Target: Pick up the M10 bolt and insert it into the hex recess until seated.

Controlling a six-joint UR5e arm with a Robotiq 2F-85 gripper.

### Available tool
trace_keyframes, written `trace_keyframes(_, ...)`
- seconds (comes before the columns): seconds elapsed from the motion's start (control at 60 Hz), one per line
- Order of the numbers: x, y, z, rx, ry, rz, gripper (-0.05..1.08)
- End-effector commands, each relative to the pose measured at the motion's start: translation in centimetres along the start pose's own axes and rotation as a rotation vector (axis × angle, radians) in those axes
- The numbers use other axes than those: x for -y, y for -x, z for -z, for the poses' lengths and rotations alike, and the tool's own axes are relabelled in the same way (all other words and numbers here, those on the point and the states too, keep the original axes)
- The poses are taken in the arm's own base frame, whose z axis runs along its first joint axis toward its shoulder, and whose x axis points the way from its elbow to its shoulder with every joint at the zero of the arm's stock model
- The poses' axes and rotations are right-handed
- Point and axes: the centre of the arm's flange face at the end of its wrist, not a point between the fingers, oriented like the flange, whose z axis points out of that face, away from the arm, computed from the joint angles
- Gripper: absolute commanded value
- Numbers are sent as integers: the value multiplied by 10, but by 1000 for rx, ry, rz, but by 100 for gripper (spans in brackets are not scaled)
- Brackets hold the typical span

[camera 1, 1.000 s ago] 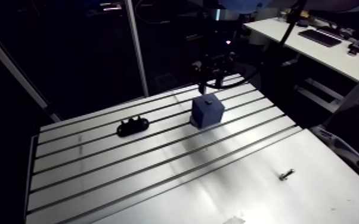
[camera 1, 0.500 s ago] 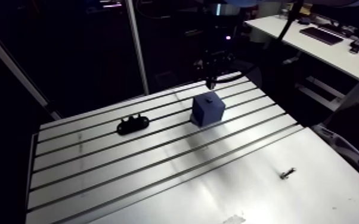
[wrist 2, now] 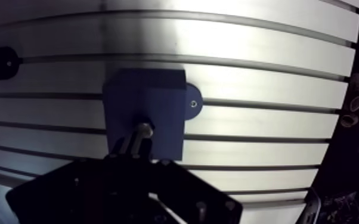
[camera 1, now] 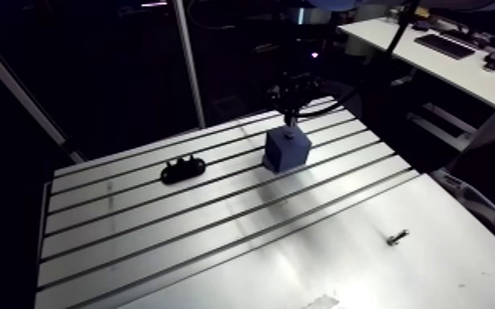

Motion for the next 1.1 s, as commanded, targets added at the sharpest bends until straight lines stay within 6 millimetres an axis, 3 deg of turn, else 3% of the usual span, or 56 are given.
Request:
trace_keyframes(0.017,-1,-1,-10,16,-1,-1,108)
trace_keyframes(1.1,-2,-4,-27,36,-14,5,108)
